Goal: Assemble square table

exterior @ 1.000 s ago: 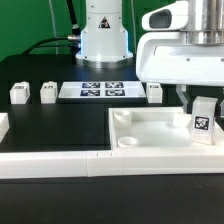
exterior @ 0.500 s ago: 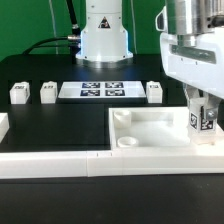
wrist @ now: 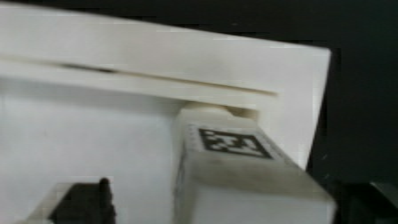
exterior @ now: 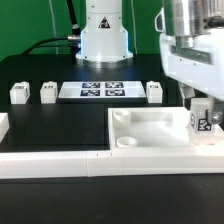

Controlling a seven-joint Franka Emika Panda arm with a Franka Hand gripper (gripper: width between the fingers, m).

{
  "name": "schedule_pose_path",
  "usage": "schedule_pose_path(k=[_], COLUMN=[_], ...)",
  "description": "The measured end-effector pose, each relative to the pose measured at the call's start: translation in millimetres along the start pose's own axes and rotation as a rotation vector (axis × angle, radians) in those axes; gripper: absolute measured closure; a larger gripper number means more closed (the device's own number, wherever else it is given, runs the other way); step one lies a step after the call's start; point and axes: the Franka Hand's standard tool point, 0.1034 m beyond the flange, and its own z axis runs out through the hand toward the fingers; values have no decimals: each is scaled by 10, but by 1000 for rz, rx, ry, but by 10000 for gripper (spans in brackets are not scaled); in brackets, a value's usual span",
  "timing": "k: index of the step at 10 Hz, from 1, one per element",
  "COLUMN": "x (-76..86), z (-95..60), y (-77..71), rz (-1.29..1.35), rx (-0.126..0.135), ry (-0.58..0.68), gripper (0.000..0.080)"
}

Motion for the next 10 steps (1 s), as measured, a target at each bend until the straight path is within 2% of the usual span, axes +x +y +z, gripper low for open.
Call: schedule_pose_path(k=[1,5,6,7,9,10], x=[-19,-11,23,-3,-8,-6], z=[42,55,64,26,27,27], y=[4,29,42,-21,-37,-36], rz=[-271,-552,-760,-976,-967,-962], rx=[11,-1,-11,-24,-19,-19], ry=[19,18,34,60,67,67], gripper=[160,151,151,151,151,238])
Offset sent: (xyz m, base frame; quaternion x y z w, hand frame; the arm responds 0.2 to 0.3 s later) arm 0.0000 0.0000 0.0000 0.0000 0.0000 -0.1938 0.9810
